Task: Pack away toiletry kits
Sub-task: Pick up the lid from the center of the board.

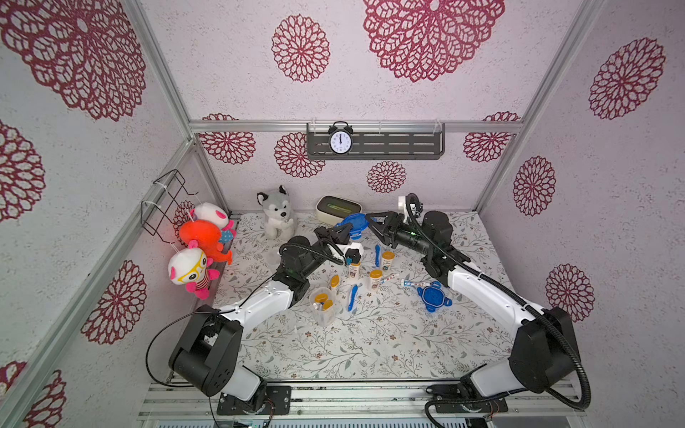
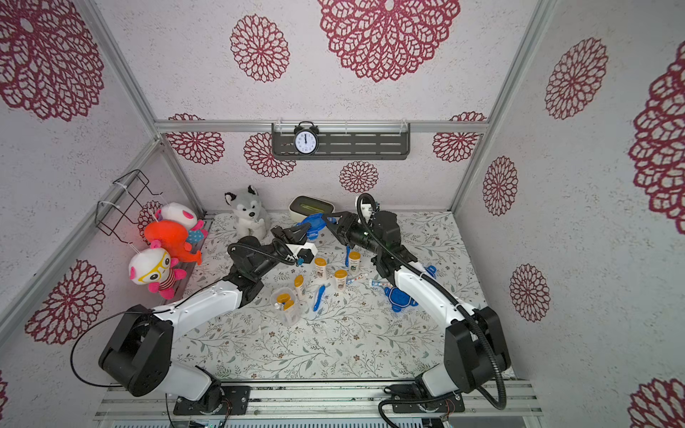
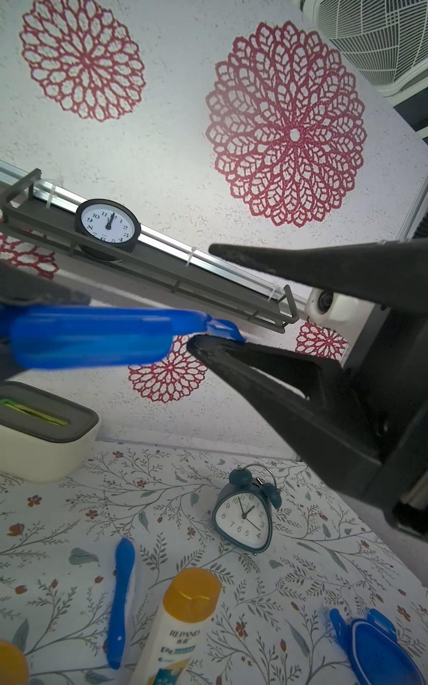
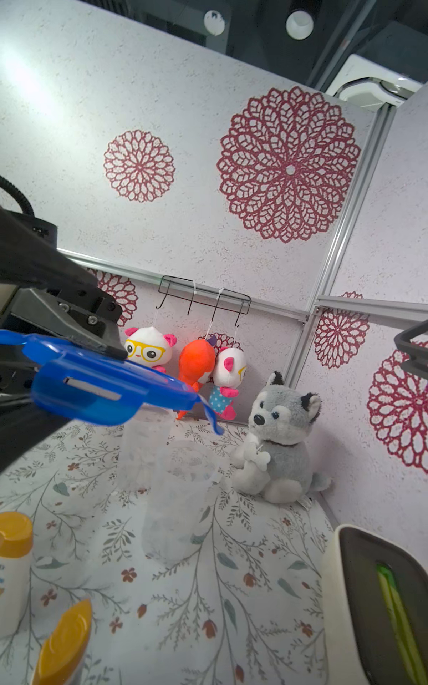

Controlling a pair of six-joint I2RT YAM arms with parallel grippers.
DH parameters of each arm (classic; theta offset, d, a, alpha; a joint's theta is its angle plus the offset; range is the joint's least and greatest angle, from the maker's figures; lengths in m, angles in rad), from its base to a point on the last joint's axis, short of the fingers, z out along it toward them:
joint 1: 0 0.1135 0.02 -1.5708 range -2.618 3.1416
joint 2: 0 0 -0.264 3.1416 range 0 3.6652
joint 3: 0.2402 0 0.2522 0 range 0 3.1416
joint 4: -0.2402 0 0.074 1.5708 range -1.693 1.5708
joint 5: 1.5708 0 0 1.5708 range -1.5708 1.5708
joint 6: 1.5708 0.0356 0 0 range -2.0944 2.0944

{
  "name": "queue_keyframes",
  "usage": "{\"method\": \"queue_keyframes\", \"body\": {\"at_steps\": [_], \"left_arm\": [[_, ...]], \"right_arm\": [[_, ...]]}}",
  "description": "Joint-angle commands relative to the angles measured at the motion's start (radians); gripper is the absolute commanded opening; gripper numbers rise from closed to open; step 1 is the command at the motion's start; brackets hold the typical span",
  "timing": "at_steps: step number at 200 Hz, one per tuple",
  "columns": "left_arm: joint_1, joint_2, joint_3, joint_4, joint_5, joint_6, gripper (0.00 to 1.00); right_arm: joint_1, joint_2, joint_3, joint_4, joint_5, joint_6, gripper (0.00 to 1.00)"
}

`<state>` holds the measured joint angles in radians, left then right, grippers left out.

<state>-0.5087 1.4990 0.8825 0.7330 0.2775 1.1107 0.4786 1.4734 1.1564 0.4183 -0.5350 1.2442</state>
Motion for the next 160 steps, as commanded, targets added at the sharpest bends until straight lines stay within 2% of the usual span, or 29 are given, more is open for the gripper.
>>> {"method": "queue_keyframes", "body": {"at_steps": [1, 45, 72, 101, 160], "left_arm": [[0.013, -0.046, -0.022, -0.078, 0.059, 0.034, 0.0], [0.022, -0.079, -0.034, -0.151, 0.126, 0.06, 0.0], [0.019, -0.041, -0.028, -0.028, 0.073, 0.01, 0.0], [0.009, 0.0, -0.027, 0.063, 0.072, 0.019, 0.0], [0.005, 0.0, -0.046, 0.034, 0.093, 0.107, 0.0]], "right_arm": [[0.0, -0.04, 0.055, -0.042, 0.01, -0.069, 0.4], [-0.003, -0.044, 0.098, -0.157, 0.021, -0.138, 0.42], [-0.002, -0.033, 0.069, -0.159, -0.007, -0.123, 0.53], [-0.003, -0.013, 0.038, -0.105, -0.04, -0.081, 0.54], [-0.002, 0.019, 0.029, -0.015, -0.06, -0.018, 0.29]]}}
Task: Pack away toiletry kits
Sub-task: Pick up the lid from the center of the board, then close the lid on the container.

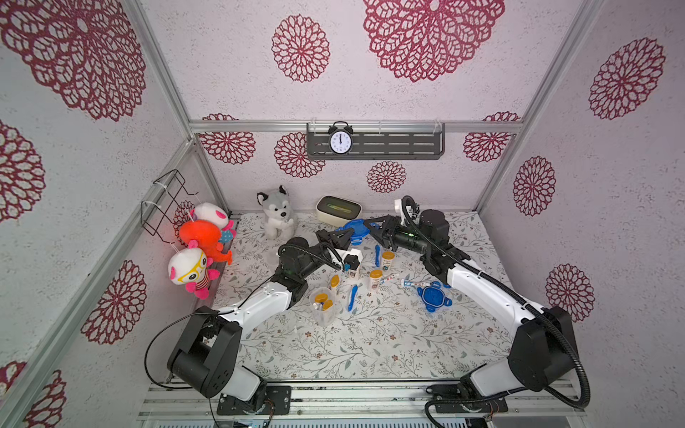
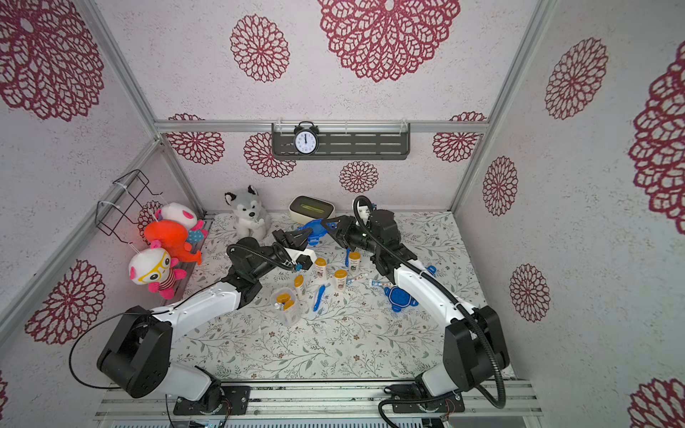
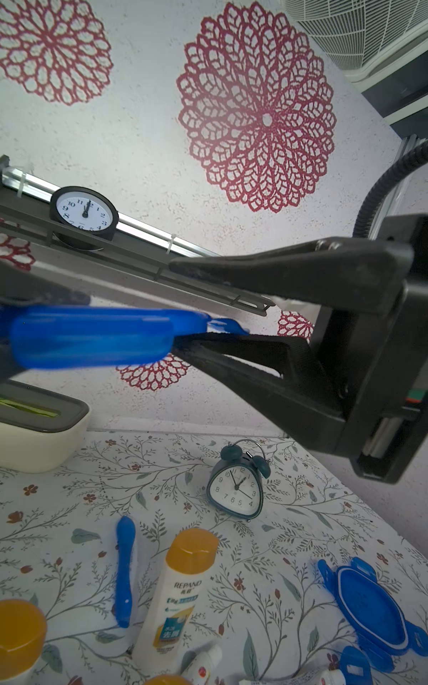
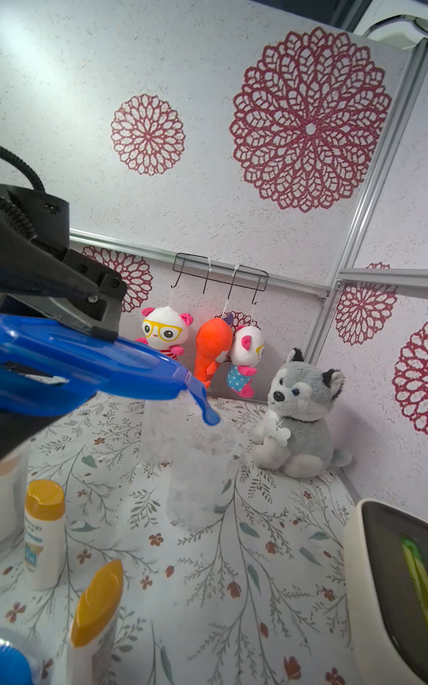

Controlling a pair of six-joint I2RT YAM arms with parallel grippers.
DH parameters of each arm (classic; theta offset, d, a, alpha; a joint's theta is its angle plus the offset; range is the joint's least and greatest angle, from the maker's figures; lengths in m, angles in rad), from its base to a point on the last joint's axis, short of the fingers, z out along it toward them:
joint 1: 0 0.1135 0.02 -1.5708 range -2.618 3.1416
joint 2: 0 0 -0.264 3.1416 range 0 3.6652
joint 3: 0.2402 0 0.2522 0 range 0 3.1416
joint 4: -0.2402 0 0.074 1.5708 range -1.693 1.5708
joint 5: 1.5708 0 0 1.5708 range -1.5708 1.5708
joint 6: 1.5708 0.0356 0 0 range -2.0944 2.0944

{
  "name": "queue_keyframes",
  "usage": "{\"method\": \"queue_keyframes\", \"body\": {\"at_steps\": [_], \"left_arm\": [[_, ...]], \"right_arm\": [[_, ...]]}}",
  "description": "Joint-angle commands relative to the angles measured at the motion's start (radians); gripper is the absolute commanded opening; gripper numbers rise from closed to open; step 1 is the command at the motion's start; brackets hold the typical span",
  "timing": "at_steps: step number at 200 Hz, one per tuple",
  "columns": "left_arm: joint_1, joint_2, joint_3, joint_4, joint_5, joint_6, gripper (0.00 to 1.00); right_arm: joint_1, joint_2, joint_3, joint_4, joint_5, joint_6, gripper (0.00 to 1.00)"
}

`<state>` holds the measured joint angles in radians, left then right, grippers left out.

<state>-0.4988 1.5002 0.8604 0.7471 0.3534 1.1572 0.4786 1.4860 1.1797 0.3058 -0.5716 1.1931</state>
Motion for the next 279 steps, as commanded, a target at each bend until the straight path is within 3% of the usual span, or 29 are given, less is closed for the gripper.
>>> {"method": "queue_keyframes", "body": {"at_steps": [1, 21, 42, 61, 68, 79, 87, 113, 124, 148, 169, 180, 210, 226, 242, 250, 279], "left_arm": [[-0.005, -0.001, -0.024, 0.021, 0.017, 0.061, 0.0], [-0.004, 0.003, -0.035, 0.05, 0.014, 0.073, 0.0], [-0.004, 0.01, -0.047, 0.1, 0.009, 0.073, 0.09], [-0.005, 0.008, -0.053, 0.12, -0.008, 0.057, 0.28], [-0.004, 0.005, -0.063, 0.147, -0.026, 0.038, 0.41], [-0.004, -0.016, -0.102, 0.213, -0.07, -0.029, 0.59], [-0.002, -0.046, -0.142, 0.26, -0.102, -0.108, 0.66], [0.002, -0.216, -0.288, 0.2, -0.233, -0.38, 0.73], [0.0, -0.304, -0.328, 0.114, -0.309, -0.543, 0.74], [0.002, -0.519, -0.304, -0.314, -0.417, -0.867, 0.74], [0.009, -0.62, -0.25, -0.564, -0.569, -1.084, 0.76], [0.032, -0.647, -0.202, -0.716, -0.597, -1.2, 0.78], [0.095, -0.615, -0.08, -1.029, -0.56, -1.479, 0.81], [0.134, -0.568, -0.03, -1.144, -0.473, -1.602, 0.81], [0.155, -0.547, -0.011, -1.228, -0.4, -1.654, 0.85], [0.156, -0.556, -0.017, -1.251, -0.388, -1.672, 0.93], [0.171, -0.627, -0.072, -1.267, -0.319, -1.708, 0.95]], "right_arm": [[-0.002, 0.007, 0.005, 0.098, -0.024, 0.034, 0.28], [-0.002, 0.025, 0.011, 0.117, -0.045, 0.046, 0.21], [-0.005, 0.031, 0.011, 0.117, -0.052, 0.044, 0.15], [-0.014, 0.03, 0.009, 0.118, -0.058, 0.036, 0.05], [-0.017, 0.028, 0.006, 0.118, -0.061, 0.031, 0.04], [-0.027, 0.024, 0.003, 0.118, -0.072, 0.017, 0.03], [-0.037, 0.021, 0.001, 0.119, -0.084, -0.004, 0.02], [-0.075, 0.018, -0.004, 0.074, -0.144, -0.109, 0.01], [-0.08, 0.022, 0.004, 0.034, -0.192, -0.165, 0.01], [-0.073, 0.031, 0.025, -0.087, -0.251, -0.296, 0.01], [-0.051, 0.06, 0.036, -0.154, -0.284, -0.353, 0.02], [-0.033, 0.08, 0.034, -0.142, -0.315, -0.345, 0.02], [0.047, 0.123, 0.058, -0.185, -0.367, -0.407, 0.01], [0.08, 0.141, 0.07, -0.222, -0.369, -0.435, 0.02], [0.106, 0.159, 0.068, -0.228, -0.375, -0.444, 0.02], [0.12, 0.168, 0.069, -0.223, -0.384, -0.444, 0.01], [0.172, 0.205, 0.07, -0.208, -0.397, -0.436, 0.02]]}}
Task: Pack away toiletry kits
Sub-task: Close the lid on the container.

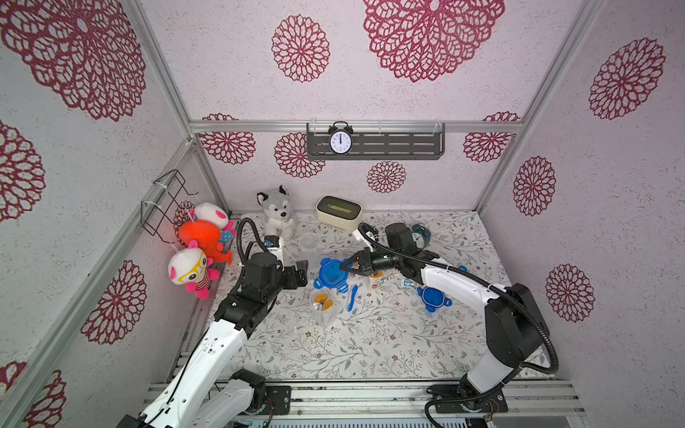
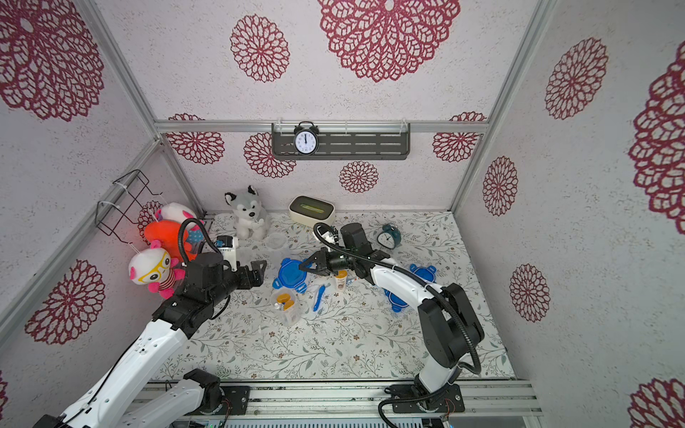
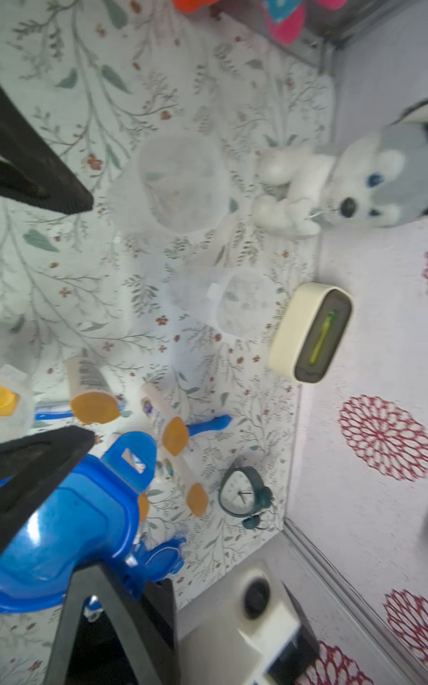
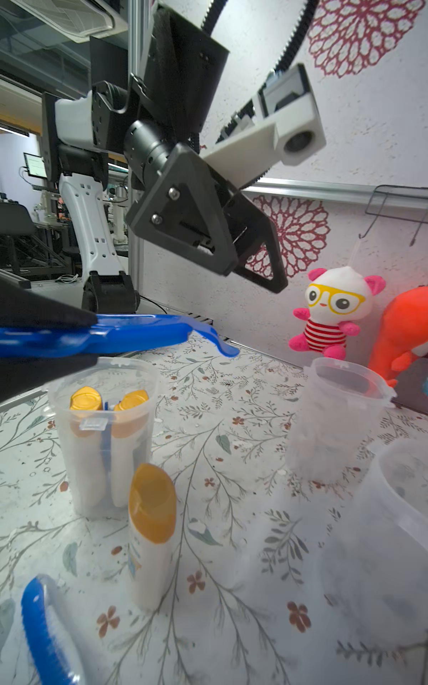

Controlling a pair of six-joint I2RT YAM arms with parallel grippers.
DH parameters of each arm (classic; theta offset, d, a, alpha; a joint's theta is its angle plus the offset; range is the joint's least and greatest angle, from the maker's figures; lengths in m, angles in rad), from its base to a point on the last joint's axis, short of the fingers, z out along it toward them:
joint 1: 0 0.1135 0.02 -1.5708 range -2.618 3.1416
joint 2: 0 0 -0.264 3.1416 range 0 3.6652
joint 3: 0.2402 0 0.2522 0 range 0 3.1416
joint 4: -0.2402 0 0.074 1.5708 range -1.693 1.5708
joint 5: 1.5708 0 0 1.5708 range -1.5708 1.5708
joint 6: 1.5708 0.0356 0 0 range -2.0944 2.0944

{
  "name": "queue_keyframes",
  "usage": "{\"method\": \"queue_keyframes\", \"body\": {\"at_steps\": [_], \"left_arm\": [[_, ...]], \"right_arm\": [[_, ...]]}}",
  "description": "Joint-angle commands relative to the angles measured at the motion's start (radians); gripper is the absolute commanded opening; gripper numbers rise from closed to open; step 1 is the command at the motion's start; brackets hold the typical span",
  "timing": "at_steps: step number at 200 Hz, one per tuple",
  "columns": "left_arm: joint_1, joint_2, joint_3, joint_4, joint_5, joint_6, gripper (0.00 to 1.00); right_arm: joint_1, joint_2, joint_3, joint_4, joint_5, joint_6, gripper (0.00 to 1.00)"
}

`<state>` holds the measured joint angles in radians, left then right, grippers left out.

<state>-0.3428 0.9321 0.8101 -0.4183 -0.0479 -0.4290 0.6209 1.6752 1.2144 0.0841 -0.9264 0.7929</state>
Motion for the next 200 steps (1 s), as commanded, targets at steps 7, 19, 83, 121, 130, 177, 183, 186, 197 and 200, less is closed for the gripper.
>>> {"method": "queue_keyframes", "body": {"at_steps": [7, 19, 83, 121, 130, 177, 183, 186, 197, 200], "left_arm": [[0.02, -0.073, -0.025, -0.119, 0.097, -0.135, 0.95], [0.029, -0.089, -0.025, -0.152, 0.12, -0.154, 0.96], [0.033, -0.129, -0.047, -0.246, 0.207, -0.189, 0.98], [0.034, -0.119, -0.075, -0.213, 0.273, -0.197, 0.99], [0.034, -0.109, -0.077, -0.209, 0.283, -0.193, 0.98], [0.034, -0.07, -0.095, -0.175, 0.308, -0.192, 0.92], [0.034, -0.069, -0.097, -0.169, 0.31, -0.192, 0.91], [0.034, -0.067, -0.1, -0.165, 0.31, -0.192, 0.91], [0.034, -0.063, -0.104, -0.159, 0.312, -0.191, 0.9], [0.034, -0.061, -0.104, -0.159, 0.31, -0.191, 0.9]], "right_arm": [[0.039, 0.022, 0.033, 0.019, -0.043, -0.03, 0.02], [0.051, 0.032, 0.029, 0.034, -0.043, -0.013, 0.01], [0.099, 0.091, 0.003, 0.143, -0.032, 0.087, 0.01], [0.106, 0.104, -0.021, 0.184, -0.044, 0.11, 0.01], [0.108, 0.106, -0.021, 0.179, -0.048, 0.104, 0.01], [0.106, 0.121, -0.011, 0.113, -0.056, 0.06, 0.01], [0.106, 0.123, -0.011, 0.111, -0.055, 0.057, 0.01], [0.106, 0.124, -0.011, 0.11, -0.056, 0.057, 0.01], [0.106, 0.124, -0.01, 0.106, -0.057, 0.053, 0.01], [0.107, 0.125, -0.012, 0.104, -0.056, 0.051, 0.01]]}}
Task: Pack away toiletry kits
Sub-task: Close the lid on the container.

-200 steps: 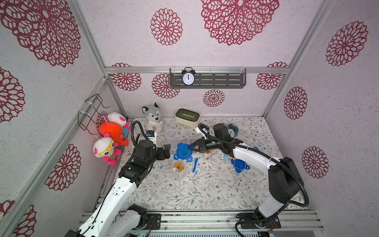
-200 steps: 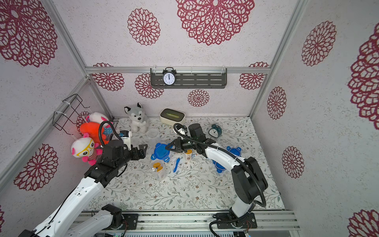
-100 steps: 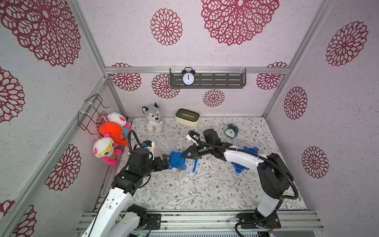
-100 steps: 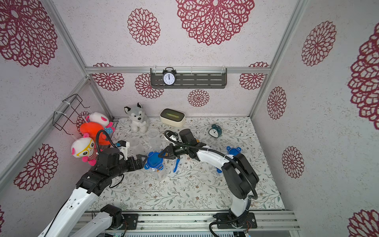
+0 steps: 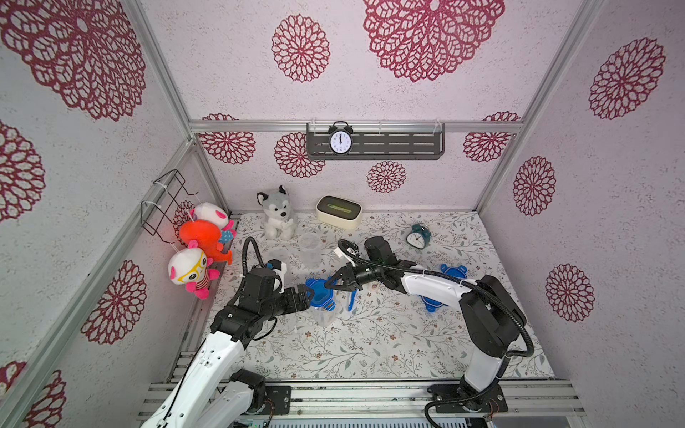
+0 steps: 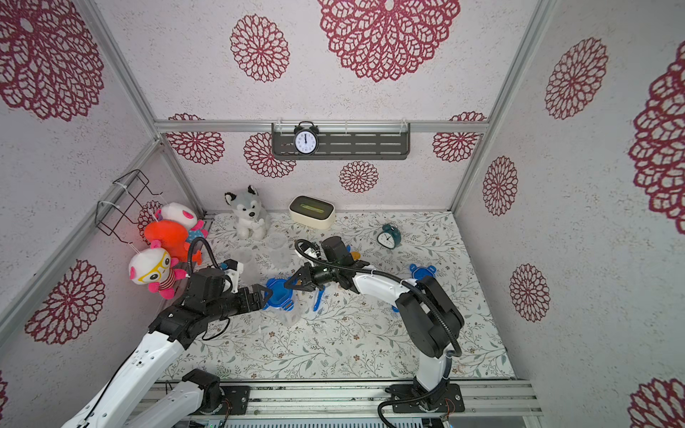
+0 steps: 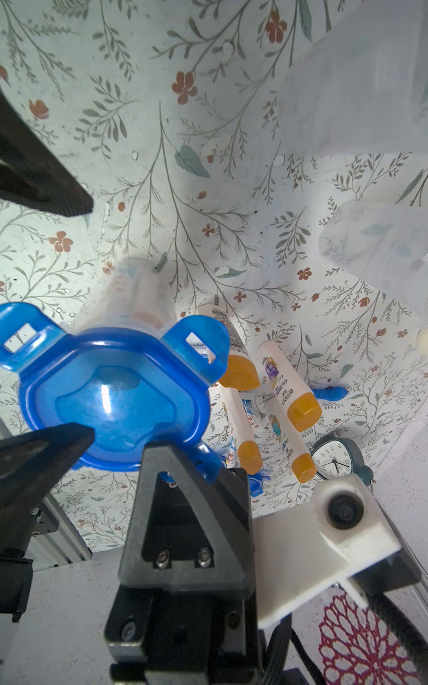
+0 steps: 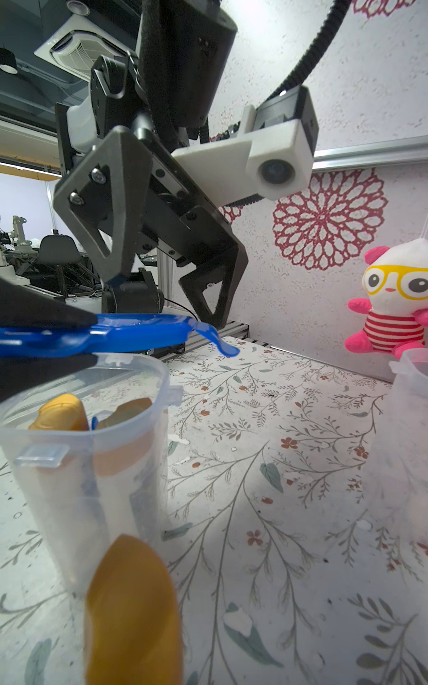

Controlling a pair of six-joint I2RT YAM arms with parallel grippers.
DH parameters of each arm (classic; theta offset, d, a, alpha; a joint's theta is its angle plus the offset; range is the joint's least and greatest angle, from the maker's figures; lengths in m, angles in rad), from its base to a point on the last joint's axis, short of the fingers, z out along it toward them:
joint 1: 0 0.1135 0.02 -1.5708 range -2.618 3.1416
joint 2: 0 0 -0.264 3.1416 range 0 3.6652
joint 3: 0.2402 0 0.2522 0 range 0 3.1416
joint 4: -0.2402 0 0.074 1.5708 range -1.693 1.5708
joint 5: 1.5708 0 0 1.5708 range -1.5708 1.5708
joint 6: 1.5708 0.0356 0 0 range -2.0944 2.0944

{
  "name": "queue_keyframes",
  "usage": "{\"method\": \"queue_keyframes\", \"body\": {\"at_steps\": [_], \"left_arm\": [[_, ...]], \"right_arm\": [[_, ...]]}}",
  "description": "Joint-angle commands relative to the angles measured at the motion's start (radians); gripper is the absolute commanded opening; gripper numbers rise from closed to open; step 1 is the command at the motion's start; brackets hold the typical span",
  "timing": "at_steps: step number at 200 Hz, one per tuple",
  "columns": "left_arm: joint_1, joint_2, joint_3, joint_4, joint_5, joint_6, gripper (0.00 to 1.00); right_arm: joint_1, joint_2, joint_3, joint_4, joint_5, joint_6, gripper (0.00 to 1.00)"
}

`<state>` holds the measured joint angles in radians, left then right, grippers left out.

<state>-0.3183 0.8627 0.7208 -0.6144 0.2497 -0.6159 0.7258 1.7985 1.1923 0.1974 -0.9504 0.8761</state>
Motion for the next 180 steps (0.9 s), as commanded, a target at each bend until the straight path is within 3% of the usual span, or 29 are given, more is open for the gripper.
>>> {"method": "queue_keyframes", "body": {"at_steps": [1, 180], "left_arm": [[0.01, 0.008, -0.014, 0.038, 0.013, -0.005, 0.9], [0.01, 0.087, -0.05, 0.125, 0.074, -0.023, 0.84]], "right_arm": [[0.002, 0.002, 0.01, -0.011, -0.033, -0.033, 0.01], [-0.022, 0.036, -0.031, 0.063, -0.05, -0.002, 0.01]]}}
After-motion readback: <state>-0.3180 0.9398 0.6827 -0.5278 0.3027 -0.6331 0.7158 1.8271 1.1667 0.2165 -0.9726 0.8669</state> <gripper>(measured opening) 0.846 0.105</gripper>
